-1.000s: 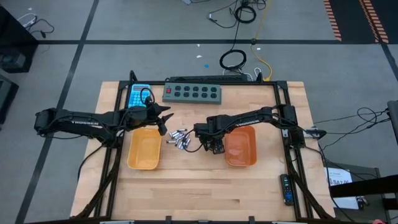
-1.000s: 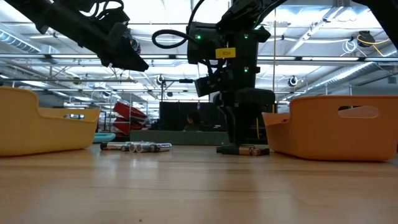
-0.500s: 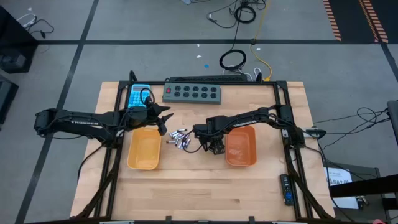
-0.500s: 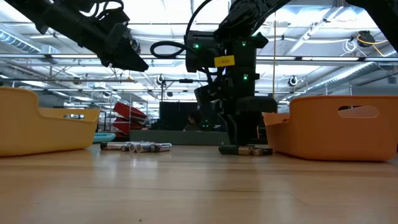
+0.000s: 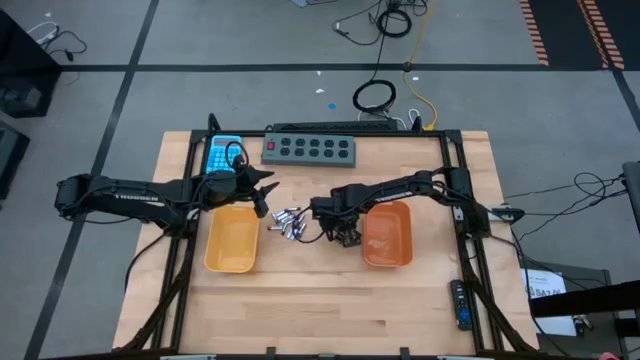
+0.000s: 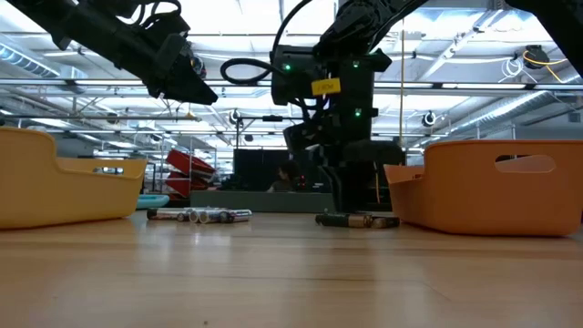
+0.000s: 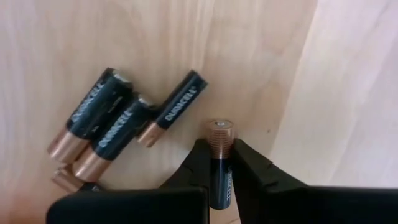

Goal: Sort batteries
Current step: Put the black battery into the orange bin

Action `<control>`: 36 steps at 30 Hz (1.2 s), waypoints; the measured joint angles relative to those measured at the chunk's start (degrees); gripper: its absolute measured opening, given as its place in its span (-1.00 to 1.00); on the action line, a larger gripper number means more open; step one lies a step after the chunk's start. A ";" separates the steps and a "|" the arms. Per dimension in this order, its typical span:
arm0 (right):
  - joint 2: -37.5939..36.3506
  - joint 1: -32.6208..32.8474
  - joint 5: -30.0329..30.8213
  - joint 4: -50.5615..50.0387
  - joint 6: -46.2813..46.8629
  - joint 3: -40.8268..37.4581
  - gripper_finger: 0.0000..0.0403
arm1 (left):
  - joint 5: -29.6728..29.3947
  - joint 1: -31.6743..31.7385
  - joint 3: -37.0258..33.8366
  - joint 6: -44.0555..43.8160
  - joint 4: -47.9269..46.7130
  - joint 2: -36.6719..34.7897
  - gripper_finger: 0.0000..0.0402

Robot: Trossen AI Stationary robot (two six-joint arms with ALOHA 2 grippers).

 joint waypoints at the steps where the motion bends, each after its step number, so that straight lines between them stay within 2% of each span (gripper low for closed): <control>1: -0.07 0.00 0.48 0.07 0.00 0.00 -0.90 | 0.00 0.00 0.00 0.00 0.00 0.00 -0.17; 4: -1.37 0.02 3.08 0.00 0.02 -0.13 -0.90 | -0.01 0.00 0.00 -0.04 0.02 0.00 -0.17; 6: -2.95 -0.03 7.07 -0.16 0.57 -0.34 -0.90 | -0.18 0.00 0.00 -0.07 0.04 0.00 -0.17; 11: -12.84 0.70 15.75 -6.18 6.43 -0.07 -0.90 | -2.25 0.00 0.00 -0.09 0.13 0.00 -0.17; 16: -22.41 4.36 15.33 -12.36 17.38 -2.33 -0.90 | -2.86 0.00 0.00 -0.24 0.09 -0.02 -0.17; 20: -27.76 7.48 11.75 -13.68 24.20 -8.20 -0.89 | -2.73 0.00 0.00 -0.39 -0.01 -0.02 -0.17; 22: -29.25 8.72 11.33 -13.05 25.66 -12.13 -0.77 | -0.66 0.00 0.00 -0.49 -0.13 -0.01 -0.17; 26: -31.34 9.93 9.68 -10.84 29.36 -18.29 -0.28 | 2.78 -0.02 0.00 -1.64 -0.22 0.00 -0.17; 30: -30.99 9.77 8.05 -13.66 32.25 -17.71 0.16 | 2.78 0.00 0.00 -2.13 0.01 0.00 -0.17; 33: -30.61 9.75 7.41 -11.36 32.33 -13.24 0.31 | 2.99 0.00 0.00 -3.37 0.07 0.00 -0.17; 36: -28.37 9.79 6.53 -4.32 29.46 -7.64 0.29 | 2.99 0.00 0.00 -3.26 0.04 0.00 -0.17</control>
